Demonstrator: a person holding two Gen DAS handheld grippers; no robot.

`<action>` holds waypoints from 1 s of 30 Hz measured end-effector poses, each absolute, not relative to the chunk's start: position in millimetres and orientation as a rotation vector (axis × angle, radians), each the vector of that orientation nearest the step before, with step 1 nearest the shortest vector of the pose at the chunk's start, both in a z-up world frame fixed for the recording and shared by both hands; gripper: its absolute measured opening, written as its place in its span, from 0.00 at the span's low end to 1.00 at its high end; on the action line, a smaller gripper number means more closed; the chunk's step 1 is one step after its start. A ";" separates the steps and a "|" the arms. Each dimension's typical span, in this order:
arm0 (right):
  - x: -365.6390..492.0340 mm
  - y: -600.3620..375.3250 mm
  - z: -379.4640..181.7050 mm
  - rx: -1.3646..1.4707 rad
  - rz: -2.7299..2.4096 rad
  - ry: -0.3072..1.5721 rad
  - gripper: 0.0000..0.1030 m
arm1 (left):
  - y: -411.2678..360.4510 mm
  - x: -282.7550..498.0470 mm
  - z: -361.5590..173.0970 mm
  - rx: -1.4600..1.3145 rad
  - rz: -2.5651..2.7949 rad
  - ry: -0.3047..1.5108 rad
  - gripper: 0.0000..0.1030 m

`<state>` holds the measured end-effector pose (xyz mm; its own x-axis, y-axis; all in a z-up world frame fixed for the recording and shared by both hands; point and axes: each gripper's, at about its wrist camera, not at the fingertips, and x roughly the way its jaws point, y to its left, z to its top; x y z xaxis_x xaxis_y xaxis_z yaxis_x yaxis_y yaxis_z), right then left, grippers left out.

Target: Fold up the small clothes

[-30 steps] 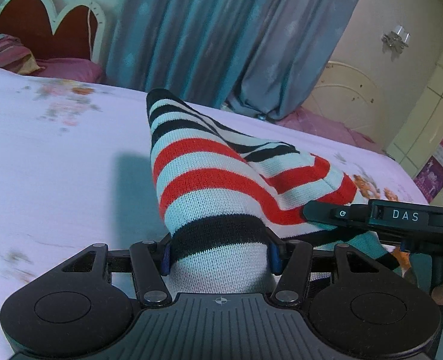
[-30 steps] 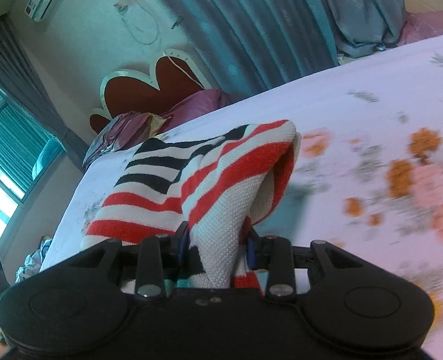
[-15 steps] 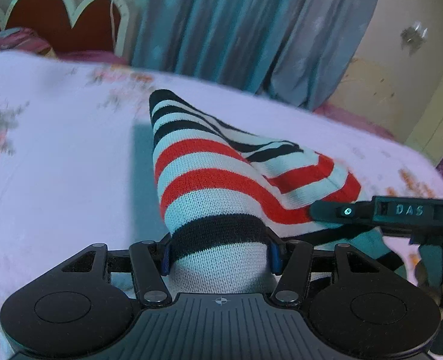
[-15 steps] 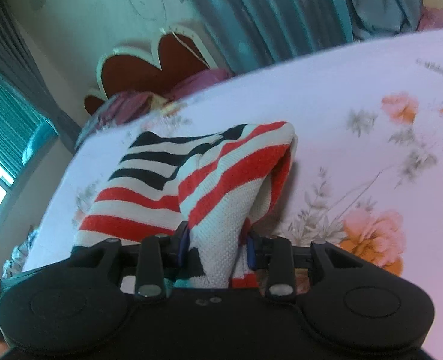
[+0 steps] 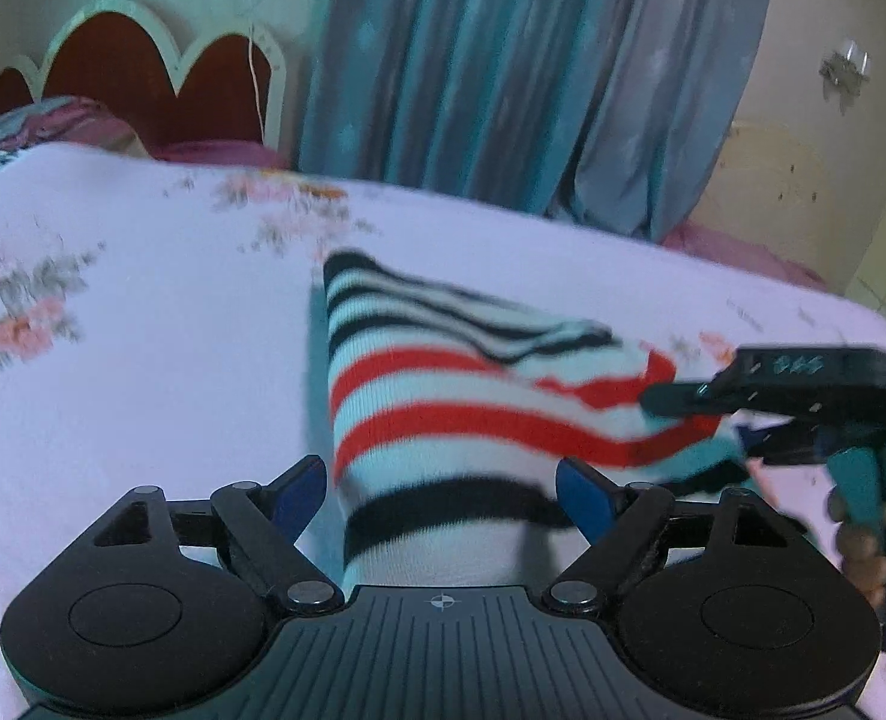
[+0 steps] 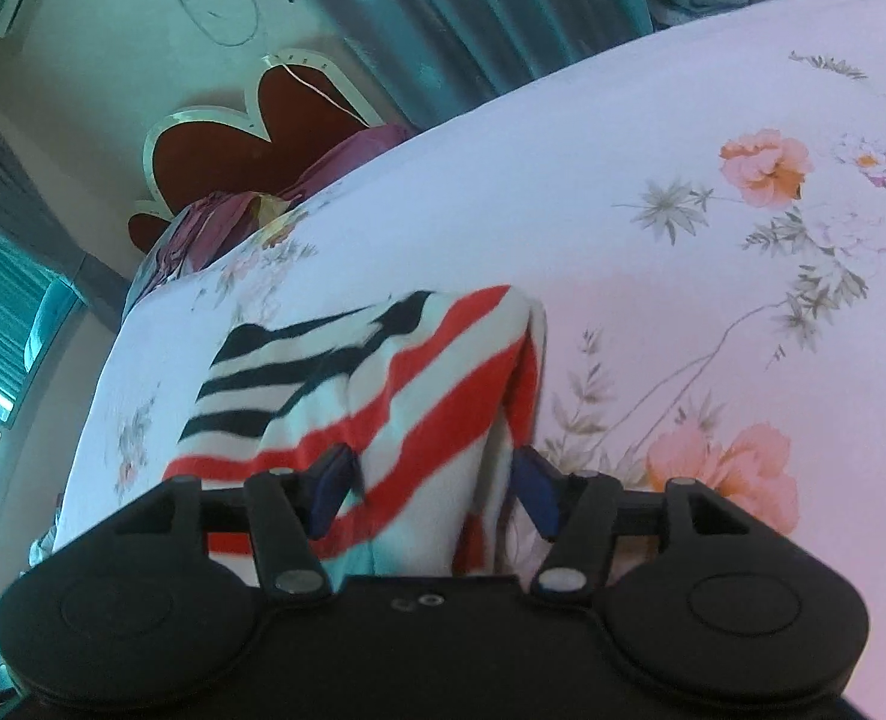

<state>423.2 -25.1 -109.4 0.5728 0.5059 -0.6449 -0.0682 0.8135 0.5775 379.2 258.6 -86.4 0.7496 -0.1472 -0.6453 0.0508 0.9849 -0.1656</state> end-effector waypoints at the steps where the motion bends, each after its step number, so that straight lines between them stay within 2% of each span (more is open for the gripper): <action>1: 426.3 -23.9 -109.6 0.537 0.352 0.907 0.53 | 258.6 379.3 -81.2 -0.145 -0.107 0.701 0.81; 3: 430.4 -21.5 -108.8 0.529 0.346 0.905 0.44 | 256.7 382.8 -75.4 -0.143 -0.115 0.692 0.81; 8: 434.6 -10.1 -104.5 0.430 0.345 0.871 0.33 | 249.1 406.1 -86.5 -0.148 -0.093 0.735 0.81; 13: 442.0 -14.5 -112.1 0.408 0.339 0.876 0.33 | 248.2 420.4 -111.2 -0.164 -0.044 0.805 0.81; 15: 445.4 -22.3 -115.7 0.451 0.344 0.899 0.40 | 249.5 419.3 -113.0 -0.179 -0.044 0.810 0.81; 20: 435.3 -42.9 -99.5 0.504 0.335 0.871 0.43 | 247.8 404.4 -99.7 -0.159 -0.039 0.781 0.81; 25: 437.3 -36.3 -87.5 0.428 0.310 0.834 0.39 | 242.8 408.7 -100.9 -0.113 -0.012 0.799 0.81; 27: 442.6 -23.4 -92.3 0.364 0.300 0.862 0.30 | 244.0 413.9 -105.4 -0.133 -0.008 0.817 0.81; 30: 447.3 -17.9 -105.8 0.311 0.265 0.906 0.30 | 243.6 413.3 -105.4 -0.142 -0.003 0.820 0.81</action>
<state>447.3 -17.9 -105.8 0.5899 0.3537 -0.7259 -0.0941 0.9230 0.3732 413.3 243.6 -105.4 0.6830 -0.0576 -0.7281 -0.0523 0.9905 -0.1274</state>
